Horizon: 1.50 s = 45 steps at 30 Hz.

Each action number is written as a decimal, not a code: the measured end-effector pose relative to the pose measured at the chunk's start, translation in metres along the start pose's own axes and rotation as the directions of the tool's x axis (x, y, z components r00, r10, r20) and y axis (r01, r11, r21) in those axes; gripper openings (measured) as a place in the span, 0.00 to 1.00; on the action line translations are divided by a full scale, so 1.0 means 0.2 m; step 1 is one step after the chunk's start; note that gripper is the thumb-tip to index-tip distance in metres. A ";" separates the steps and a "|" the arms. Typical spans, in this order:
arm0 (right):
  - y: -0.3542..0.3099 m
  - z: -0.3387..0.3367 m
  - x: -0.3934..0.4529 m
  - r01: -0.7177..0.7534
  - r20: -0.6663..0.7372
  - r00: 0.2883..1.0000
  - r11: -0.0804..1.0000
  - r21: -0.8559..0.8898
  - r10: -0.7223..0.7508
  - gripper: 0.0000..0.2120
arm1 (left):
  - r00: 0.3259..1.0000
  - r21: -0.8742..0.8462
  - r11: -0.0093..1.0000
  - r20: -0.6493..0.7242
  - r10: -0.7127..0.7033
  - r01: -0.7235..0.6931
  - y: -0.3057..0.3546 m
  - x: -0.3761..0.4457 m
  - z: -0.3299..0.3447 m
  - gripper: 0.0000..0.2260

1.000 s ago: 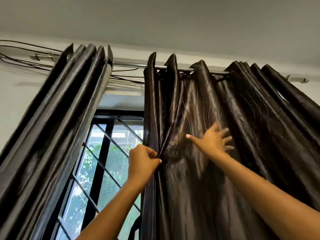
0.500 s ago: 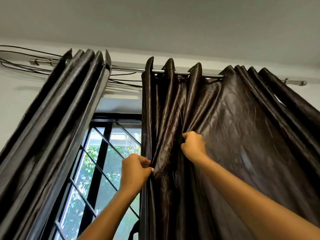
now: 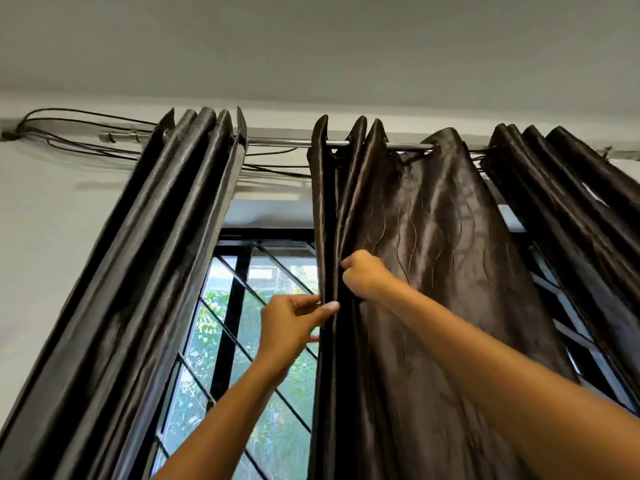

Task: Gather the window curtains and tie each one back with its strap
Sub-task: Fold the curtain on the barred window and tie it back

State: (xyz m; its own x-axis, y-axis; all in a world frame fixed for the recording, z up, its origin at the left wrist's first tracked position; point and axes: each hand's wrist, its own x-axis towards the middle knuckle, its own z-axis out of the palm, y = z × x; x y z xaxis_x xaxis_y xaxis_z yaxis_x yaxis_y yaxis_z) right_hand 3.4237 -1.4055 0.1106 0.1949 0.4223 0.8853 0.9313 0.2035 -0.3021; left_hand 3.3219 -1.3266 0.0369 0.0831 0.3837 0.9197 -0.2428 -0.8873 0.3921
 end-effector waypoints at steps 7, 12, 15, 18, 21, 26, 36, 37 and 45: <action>0.17 -0.10 -0.02 -0.158 0.138 0.984 0.913 0.377 0.113 0.09 | 0.980 0.357 0.932 -0.149 0.130 -0.069 0.06 0.06 0.32 0.12; 0.40 -0.21 -0.03 -0.166 -0.159 0.972 0.984 0.064 0.174 0.17 | 0.969 0.387 0.922 -0.220 0.113 -0.019 0.03 0.10 0.41 0.09; 0.54 -0.24 -0.05 -0.369 -0.215 0.906 0.929 0.019 0.364 0.48 | 0.970 0.381 0.924 -0.208 0.125 -0.037 -0.02 0.12 0.40 0.10; 0.62 -0.21 -0.03 -0.363 -0.022 0.915 0.846 0.391 0.403 0.56 | 0.971 0.392 0.918 -0.191 0.144 -0.059 -0.03 0.12 0.40 0.11; 0.58 -0.12 0.01 -0.238 -0.086 0.952 0.888 0.393 0.293 0.39 | 0.973 0.404 0.912 -0.176 0.151 -0.069 -0.03 0.11 0.39 0.12; 0.42 0.00 -0.01 -0.081 -0.330 0.933 0.977 0.198 0.145 0.12 | 0.978 0.358 0.931 -0.155 0.140 -0.077 -0.06 0.11 0.33 0.13; 0.02 0.17 0.05 0.105 -0.168 0.981 0.993 0.056 -0.094 0.13 | 0.986 0.153 0.988 -0.163 0.032 -0.006 -0.07 0.15 0.00 0.12; 0.02 0.16 0.06 0.103 -0.143 0.985 0.992 0.071 -0.092 0.16 | 0.990 0.156 0.988 -0.134 0.037 -0.016 -0.06 0.15 -0.01 0.12; 0.20 -0.02 0.09 0.000 0.074 0.997 0.966 0.258 -0.020 0.17 | 0.974 0.368 0.928 -0.186 0.132 -0.055 0.02 0.14 0.26 0.10</action>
State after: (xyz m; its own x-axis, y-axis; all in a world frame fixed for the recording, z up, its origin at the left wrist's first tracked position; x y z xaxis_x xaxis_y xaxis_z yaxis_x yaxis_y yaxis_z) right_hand 3.4665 -1.3931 0.1166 0.1525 0.4827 0.8624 0.8207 0.4244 -0.3826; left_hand 3.3726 -1.3325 0.0656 -0.1311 0.3045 0.9434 0.1252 -0.9389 0.3205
